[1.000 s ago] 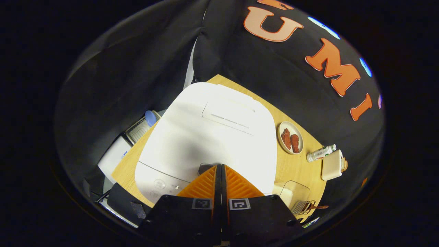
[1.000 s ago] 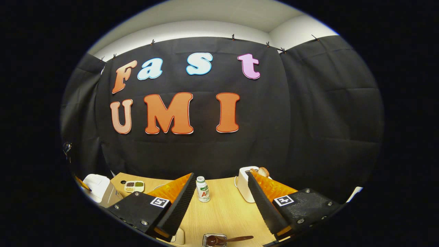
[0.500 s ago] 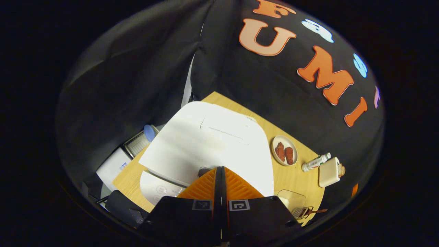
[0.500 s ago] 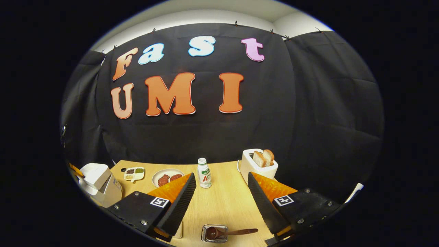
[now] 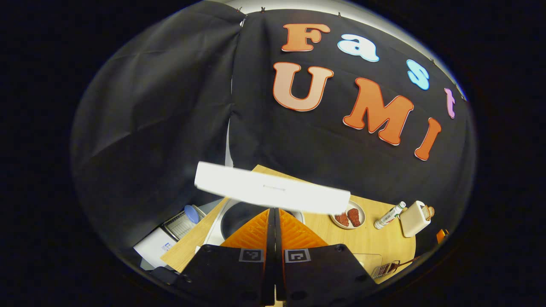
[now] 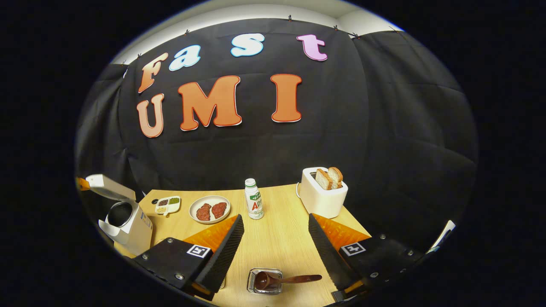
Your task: Close the left gripper, press the button to open the rice cooker; take a wooden spoon from the chopstick holder with the right hand, scoop a spoonful of rice and pour it into the rice cooker, then put the wooden spoon back into the chopstick holder.
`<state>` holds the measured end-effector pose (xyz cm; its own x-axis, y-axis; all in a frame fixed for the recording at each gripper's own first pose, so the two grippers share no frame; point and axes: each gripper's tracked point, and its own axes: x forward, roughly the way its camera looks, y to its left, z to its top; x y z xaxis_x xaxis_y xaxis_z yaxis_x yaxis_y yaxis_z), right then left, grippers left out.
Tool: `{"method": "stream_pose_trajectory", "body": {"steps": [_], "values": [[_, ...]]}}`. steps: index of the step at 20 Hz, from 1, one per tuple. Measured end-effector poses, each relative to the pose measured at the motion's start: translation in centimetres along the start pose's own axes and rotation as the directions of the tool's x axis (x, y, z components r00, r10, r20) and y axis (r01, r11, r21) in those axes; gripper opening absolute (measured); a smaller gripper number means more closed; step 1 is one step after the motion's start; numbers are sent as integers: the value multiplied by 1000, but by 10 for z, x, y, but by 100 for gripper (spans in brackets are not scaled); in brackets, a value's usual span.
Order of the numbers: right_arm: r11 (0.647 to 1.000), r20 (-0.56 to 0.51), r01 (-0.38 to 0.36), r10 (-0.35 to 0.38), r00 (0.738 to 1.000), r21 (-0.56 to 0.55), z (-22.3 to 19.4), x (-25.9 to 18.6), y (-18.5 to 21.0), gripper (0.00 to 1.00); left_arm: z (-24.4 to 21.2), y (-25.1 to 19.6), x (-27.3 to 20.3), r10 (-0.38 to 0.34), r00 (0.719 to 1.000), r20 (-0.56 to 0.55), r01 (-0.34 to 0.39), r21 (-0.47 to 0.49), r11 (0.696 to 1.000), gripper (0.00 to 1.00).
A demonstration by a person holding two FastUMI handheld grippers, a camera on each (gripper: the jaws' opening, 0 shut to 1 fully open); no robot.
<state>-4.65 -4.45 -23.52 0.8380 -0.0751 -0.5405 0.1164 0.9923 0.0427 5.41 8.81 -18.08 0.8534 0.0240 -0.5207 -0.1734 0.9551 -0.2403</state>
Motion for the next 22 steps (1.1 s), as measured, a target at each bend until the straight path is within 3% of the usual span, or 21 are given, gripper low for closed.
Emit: {"method": "stream_pose_trajectory", "body": {"steps": [5, 9, 11, 13, 15, 17, 22], "values": [[1000, -56, 10, -11, 998, -5, -31, -4, -8, 95, 10, -35, -35, -50, 991, 126, 43, 63, 997, 5], [999, -120, 26, -30, 992, -29, -64, -5, -14, 95, 21, -48, -54, 31, 970, 243, -82, 203, 976, 5], [999, -141, 28, -30, 990, -20, -78, -6, -15, 95, 32, -75, -68, -18, 953, 303, -62, 253, 965, 5], [999, -149, 43, -46, 988, -24, -89, -5, -22, 95, 38, -100, -77, -82, 935, 344, -19, 282, 959, 20], [998, -160, 64, -65, 985, -9, -99, -6, -31, 95, 41, -119, -85, -137, 919, 371, 11, 321, 947, 50], [997, -173, 79, -73, 982, 27, -111, -5, -36, 95, 43, -131, -88, -163, 907, 388, 13, 363, 932, 73], [985, -216, 80, -45, 975, 154, -140, 0, -31, 95, 35, -154, -94, -222, 904, 364, 58, 409, 911, 84]]}}
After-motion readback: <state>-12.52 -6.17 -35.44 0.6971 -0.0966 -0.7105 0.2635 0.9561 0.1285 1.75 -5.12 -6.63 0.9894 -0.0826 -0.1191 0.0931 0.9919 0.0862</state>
